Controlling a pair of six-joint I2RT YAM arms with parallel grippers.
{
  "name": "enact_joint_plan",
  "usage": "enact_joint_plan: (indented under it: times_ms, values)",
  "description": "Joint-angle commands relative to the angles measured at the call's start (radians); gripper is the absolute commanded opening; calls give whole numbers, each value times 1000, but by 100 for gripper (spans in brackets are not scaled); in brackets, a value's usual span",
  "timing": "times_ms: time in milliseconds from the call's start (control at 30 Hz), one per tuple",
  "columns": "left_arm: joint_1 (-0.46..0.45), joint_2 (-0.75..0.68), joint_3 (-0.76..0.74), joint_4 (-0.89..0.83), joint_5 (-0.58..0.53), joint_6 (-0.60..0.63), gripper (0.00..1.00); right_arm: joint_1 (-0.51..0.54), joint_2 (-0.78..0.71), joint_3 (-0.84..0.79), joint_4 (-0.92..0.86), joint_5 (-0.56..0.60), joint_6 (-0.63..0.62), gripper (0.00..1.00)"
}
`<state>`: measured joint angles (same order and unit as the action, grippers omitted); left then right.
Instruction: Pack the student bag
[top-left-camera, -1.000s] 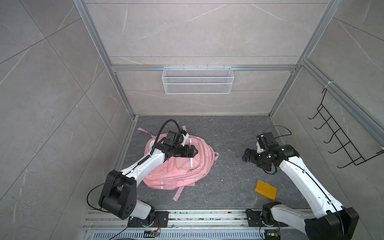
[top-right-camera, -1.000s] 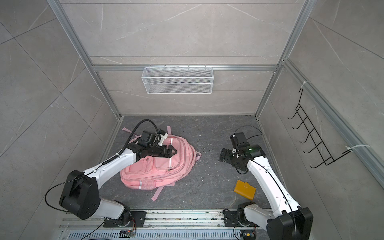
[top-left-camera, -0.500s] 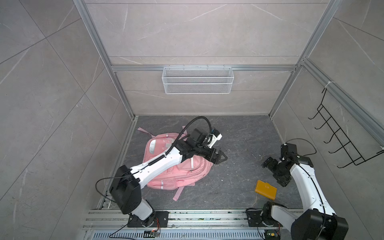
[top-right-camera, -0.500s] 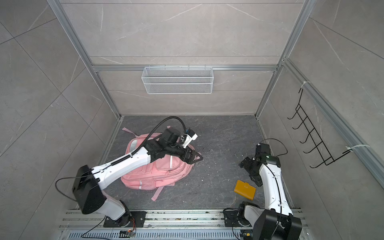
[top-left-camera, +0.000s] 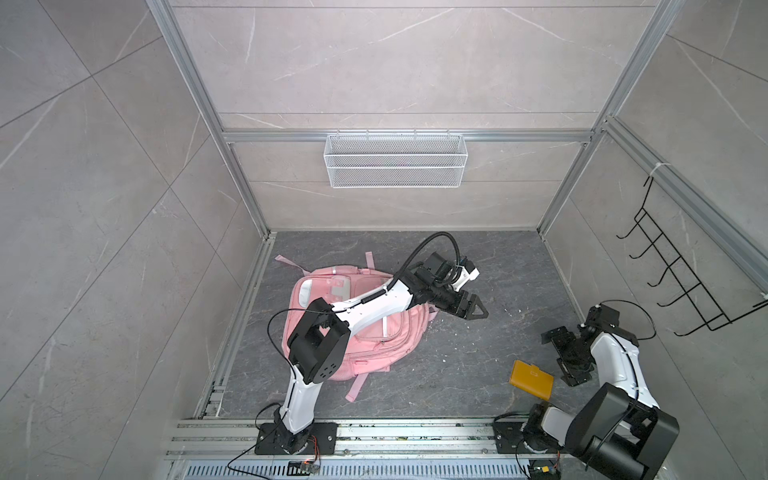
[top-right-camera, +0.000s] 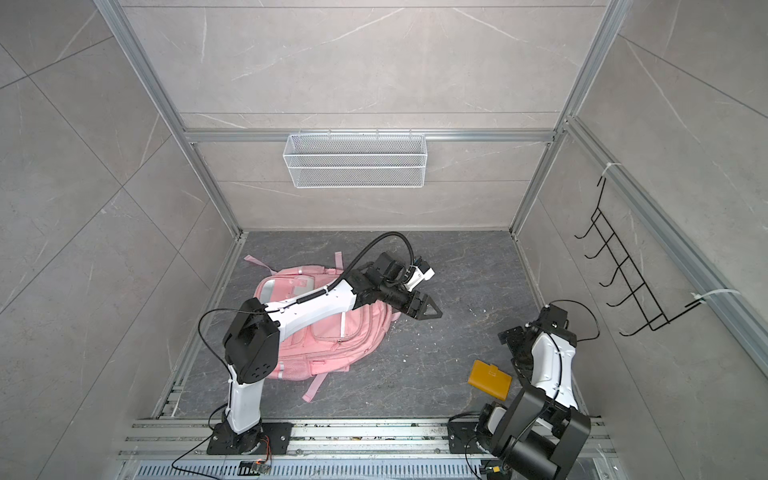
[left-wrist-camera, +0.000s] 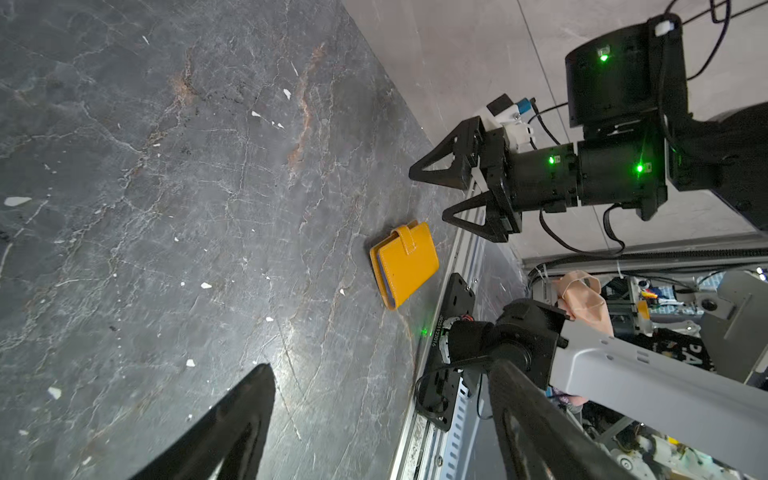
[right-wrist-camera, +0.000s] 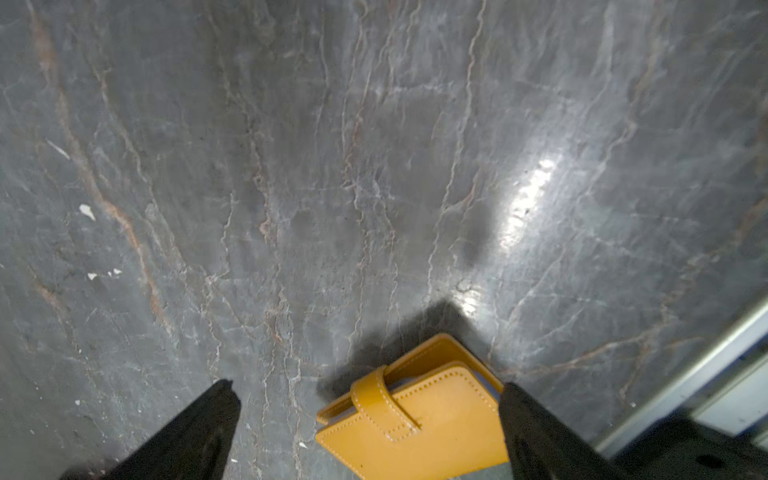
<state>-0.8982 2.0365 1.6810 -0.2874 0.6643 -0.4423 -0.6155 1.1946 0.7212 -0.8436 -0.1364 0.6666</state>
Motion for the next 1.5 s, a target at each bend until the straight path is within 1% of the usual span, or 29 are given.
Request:
enact_joint_plan:
  times_ms: [0,100,267,400,500,633,733,800,933,1067,1200,1367,1467]
  values:
    - [-1,43,66,0,40,-59,82,-9,46,-40,79,-48,14,97]
    - [1,41,62,11,33,-65,82,-3,36,-88,123,-85,38,95]
    - [8,19,30,35,15,-80,82,20,-1,-179,140,-118,53,95]
    - [21,3,-15,71,16,-107,83,66,-66,-251,160,-138,106,94]
    - [24,9,-24,46,0,-110,82,136,-78,-254,159,-133,146,94]
    - [32,48,-25,-9,6,-128,75,249,-68,-249,173,-119,205,93]
    - [30,75,-40,-46,30,-121,63,363,-56,-241,178,-97,261,90]
    - [30,76,-73,-57,46,-117,58,421,-56,-240,176,-93,299,89]
    - [19,53,-156,-116,13,-64,55,479,-64,-226,165,-79,314,81]
    - [-9,49,-176,-182,0,3,53,519,-37,-219,164,-85,313,78]
    - [-45,75,-153,-194,-6,25,51,569,-28,-218,198,-85,357,76]
    - [-93,136,-55,-251,-18,63,49,635,4,-192,237,-77,395,75]
    - [-97,165,-36,-257,-11,57,49,675,28,-190,265,-77,432,74]
